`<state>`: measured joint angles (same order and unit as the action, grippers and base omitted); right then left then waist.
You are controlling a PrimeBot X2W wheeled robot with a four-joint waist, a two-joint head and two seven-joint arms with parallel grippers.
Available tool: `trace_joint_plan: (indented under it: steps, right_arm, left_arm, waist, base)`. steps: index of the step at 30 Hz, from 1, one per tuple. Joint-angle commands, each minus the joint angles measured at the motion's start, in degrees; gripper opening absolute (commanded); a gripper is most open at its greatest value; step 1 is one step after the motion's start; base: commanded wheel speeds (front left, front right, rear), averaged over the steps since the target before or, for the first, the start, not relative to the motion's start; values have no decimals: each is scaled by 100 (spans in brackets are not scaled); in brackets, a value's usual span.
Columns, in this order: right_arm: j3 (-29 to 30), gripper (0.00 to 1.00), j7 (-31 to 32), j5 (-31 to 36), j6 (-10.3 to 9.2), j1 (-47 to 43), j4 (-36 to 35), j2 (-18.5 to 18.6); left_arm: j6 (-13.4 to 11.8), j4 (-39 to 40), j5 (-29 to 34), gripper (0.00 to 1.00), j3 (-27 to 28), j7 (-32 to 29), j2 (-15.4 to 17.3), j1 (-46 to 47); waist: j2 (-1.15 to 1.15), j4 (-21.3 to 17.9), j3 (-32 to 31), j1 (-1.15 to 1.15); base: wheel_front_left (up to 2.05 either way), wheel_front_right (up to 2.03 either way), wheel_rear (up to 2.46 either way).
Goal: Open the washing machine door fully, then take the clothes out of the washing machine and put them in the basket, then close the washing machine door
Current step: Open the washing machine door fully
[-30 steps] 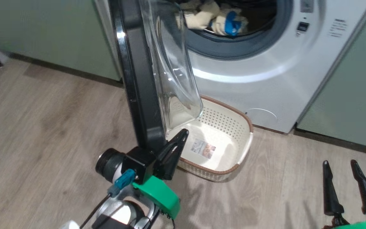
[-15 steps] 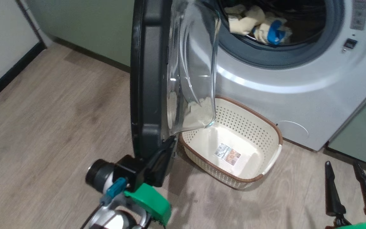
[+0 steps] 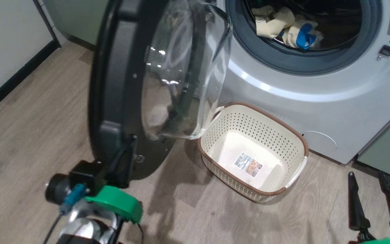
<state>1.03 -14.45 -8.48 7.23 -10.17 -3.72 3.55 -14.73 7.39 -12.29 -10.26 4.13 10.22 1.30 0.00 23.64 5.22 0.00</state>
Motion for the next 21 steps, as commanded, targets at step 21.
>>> trace_joint_plan:
  steps: [21]
  right_arm:
    - [-5, 100, -55, 21, 25, 298, -265, 392]
  left_arm:
    - [168, -2114, -592, 0, 1500, 1046, 654, 1465]
  waist:
    - [0, -178, 526, 0]
  base:
    - [0, 0, 0]
